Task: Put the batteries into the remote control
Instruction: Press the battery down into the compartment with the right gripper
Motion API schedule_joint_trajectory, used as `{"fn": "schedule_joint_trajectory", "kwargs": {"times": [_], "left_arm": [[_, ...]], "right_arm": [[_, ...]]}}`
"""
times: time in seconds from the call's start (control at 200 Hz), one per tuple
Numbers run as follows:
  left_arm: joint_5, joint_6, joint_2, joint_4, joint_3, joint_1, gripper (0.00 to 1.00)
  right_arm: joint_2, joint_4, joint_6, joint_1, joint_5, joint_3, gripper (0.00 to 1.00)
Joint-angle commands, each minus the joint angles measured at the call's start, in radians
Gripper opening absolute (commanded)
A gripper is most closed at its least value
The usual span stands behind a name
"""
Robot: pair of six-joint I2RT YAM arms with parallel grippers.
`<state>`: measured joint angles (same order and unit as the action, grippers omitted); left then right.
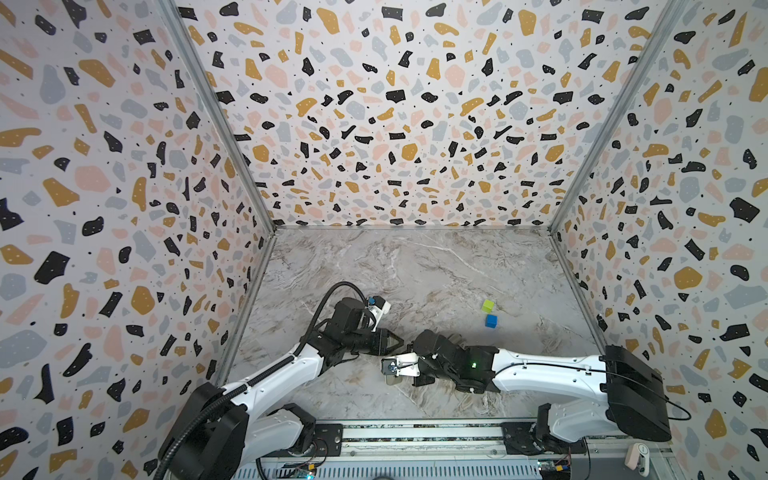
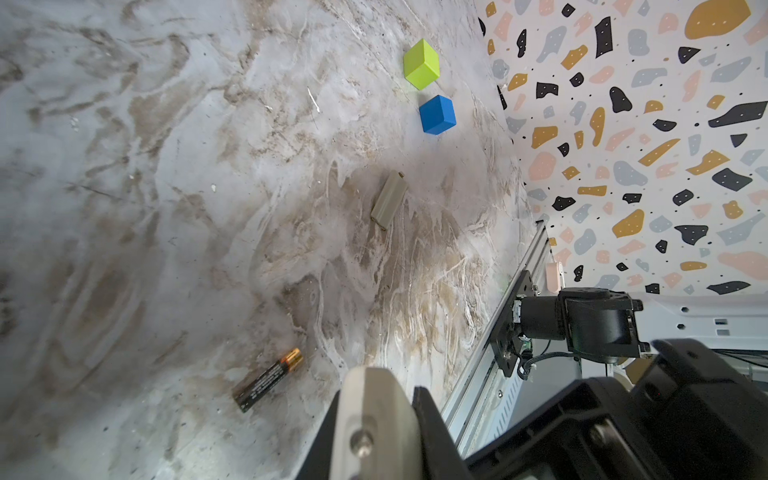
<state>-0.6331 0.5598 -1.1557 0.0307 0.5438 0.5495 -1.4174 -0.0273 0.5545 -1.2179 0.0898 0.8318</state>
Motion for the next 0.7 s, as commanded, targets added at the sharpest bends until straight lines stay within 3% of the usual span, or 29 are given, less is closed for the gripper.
{"fn": "schedule_joint_trajectory", "kwargs": {"times": [0.0,0.696], "left_arm": [[-0.142,0.034,0.041,-0.136,0.023,0.012,0.00],[-0.143,0.046,0.048,-0.153,0.022,0.012,0.00]], "right_arm": [[-0.049,-0.082,0.001,-0.003,-0.011,0.003,0.14],[-0.080,-0.088,0.005,-0.011,-0.039,0.010,0.09]]}}
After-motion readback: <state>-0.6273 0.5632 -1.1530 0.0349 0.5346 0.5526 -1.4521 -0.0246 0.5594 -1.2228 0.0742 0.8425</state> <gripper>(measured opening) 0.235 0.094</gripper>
